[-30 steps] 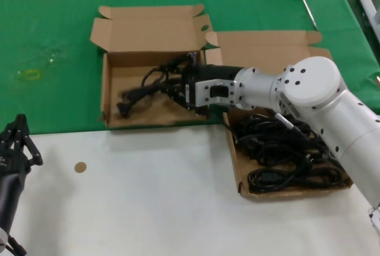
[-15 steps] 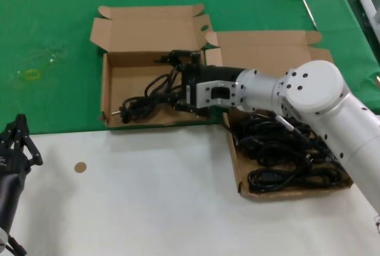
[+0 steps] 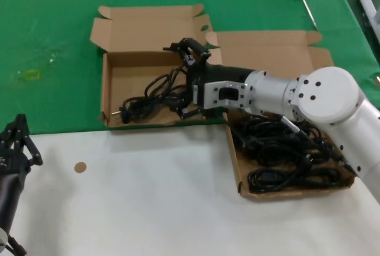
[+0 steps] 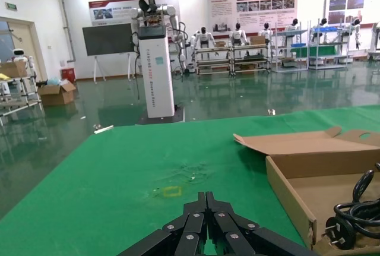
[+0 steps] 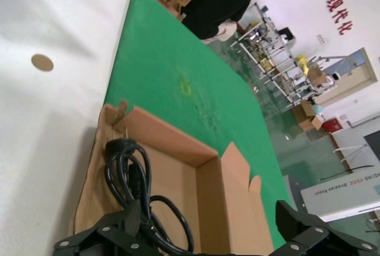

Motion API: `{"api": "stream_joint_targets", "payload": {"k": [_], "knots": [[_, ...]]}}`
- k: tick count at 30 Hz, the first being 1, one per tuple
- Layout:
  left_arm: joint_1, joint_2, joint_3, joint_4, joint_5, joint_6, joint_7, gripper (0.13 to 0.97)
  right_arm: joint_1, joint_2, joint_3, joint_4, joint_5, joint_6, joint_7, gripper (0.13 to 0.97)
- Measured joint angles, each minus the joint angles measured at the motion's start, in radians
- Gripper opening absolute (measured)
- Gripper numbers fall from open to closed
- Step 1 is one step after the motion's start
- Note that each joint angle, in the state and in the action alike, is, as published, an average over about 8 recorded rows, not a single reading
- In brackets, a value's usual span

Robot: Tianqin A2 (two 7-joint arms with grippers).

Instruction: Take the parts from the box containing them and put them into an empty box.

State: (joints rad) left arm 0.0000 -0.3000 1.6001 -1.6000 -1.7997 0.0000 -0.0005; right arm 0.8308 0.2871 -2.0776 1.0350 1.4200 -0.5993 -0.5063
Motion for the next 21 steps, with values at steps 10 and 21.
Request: {"api": "stream_joint_targets", "payload": {"k": [10, 21], "knots": [[0.000, 0.000, 0.000, 0.000, 0.000, 0.000, 0.000, 0.155, -0.028, 0.022, 0.005, 0.070, -0.007, 0.006, 0.040, 0.849], [0.000, 0.000, 0.000, 0.000, 0.000, 0.000, 0.000, 0.216, -0.090, 0.022, 0.042, 0.109, 0.023, 0.052, 0.076, 0.951]]}}
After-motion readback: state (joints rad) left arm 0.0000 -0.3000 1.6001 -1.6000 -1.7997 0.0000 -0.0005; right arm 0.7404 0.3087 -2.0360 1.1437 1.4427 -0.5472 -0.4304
